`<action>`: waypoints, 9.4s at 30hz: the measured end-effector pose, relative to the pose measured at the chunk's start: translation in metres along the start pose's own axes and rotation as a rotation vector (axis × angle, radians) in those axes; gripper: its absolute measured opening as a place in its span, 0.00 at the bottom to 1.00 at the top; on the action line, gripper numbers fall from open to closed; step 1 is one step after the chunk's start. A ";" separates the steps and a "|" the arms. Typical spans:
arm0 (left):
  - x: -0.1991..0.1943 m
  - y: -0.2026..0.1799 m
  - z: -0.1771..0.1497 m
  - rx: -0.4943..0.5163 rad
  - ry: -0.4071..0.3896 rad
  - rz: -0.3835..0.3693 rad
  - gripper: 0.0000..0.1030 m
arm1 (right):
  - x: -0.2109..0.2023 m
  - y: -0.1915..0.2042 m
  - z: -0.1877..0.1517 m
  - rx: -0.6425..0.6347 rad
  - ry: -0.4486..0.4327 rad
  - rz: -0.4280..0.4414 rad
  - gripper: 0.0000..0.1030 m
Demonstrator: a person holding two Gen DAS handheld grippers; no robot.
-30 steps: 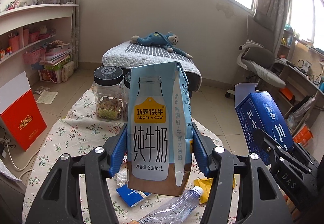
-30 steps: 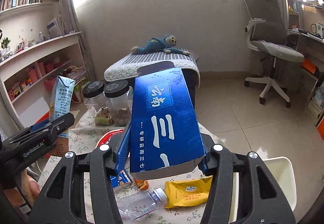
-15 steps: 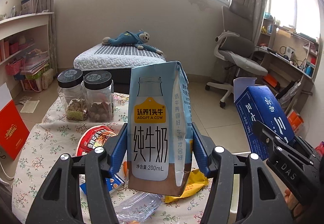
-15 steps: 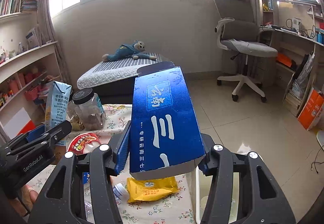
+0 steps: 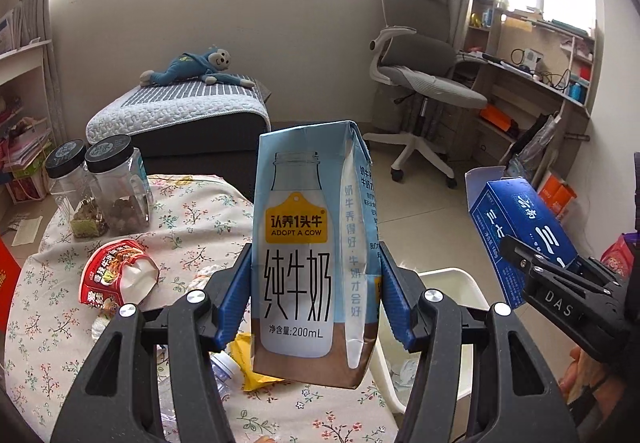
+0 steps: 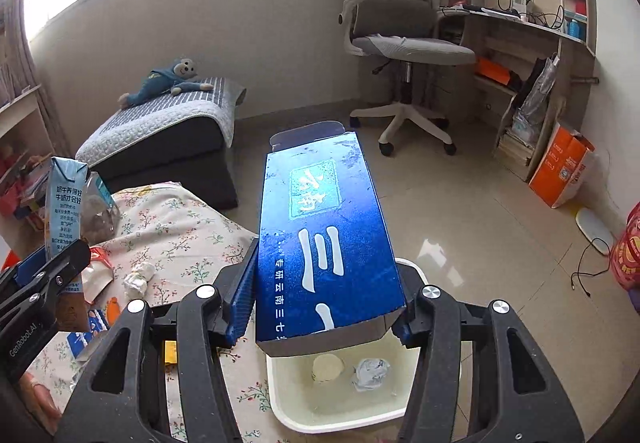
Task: Collect trash
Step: 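Carry both items over the white bin and open both tools to drop them, then bring both tools back over the table toward the remaining trash, then grasp the red noodle cup with the left tool while the right tool grasps the white tissue bundle, then lift the red noodle cup with the left tool while the right tool lifts the tissue bundle, then move both tools over the white bin and open them to drop the items, then bring both tools back over the table toward the biscuit box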
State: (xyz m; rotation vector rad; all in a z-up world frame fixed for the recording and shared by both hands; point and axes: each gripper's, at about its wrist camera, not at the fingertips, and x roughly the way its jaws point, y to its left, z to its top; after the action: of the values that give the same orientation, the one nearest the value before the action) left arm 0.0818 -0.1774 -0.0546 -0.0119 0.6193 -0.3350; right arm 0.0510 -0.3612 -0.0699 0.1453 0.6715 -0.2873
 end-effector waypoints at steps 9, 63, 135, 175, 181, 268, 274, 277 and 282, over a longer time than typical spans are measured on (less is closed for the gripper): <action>0.030 -0.054 -0.008 0.050 0.059 -0.107 0.56 | -0.004 -0.063 -0.003 0.139 -0.014 -0.111 0.76; 0.029 0.104 0.013 -0.122 0.087 0.157 0.82 | 0.021 0.104 0.006 -0.026 -0.094 -0.063 0.93; -0.016 0.383 0.008 -0.368 0.180 0.247 0.89 | 0.112 0.397 -0.092 -0.352 0.472 0.481 0.40; -0.019 0.246 0.026 -0.180 0.005 0.300 0.90 | 0.020 0.247 0.011 -0.130 -0.025 0.313 0.41; -0.013 0.216 0.028 -0.155 -0.007 0.262 0.90 | 0.015 0.221 0.015 -0.110 -0.046 0.282 0.41; 0.049 -0.081 0.003 0.115 0.077 -0.139 0.93 | -0.018 -0.084 -0.015 0.208 -0.109 -0.279 0.93; 0.041 -0.050 0.008 0.088 0.070 -0.078 0.93 | -0.014 -0.053 -0.009 0.154 -0.107 -0.233 0.93; 0.037 -0.034 0.012 0.068 0.069 -0.054 0.93 | -0.012 -0.036 -0.007 0.129 -0.107 -0.211 0.93; 0.030 -0.006 0.013 0.049 0.061 -0.013 0.93 | -0.008 -0.008 -0.001 0.101 -0.112 -0.177 0.93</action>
State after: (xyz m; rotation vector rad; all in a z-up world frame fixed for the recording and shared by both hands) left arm 0.1101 -0.1936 -0.0605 0.0415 0.6719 -0.3643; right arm 0.0416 -0.3671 -0.0658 0.1655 0.5599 -0.4962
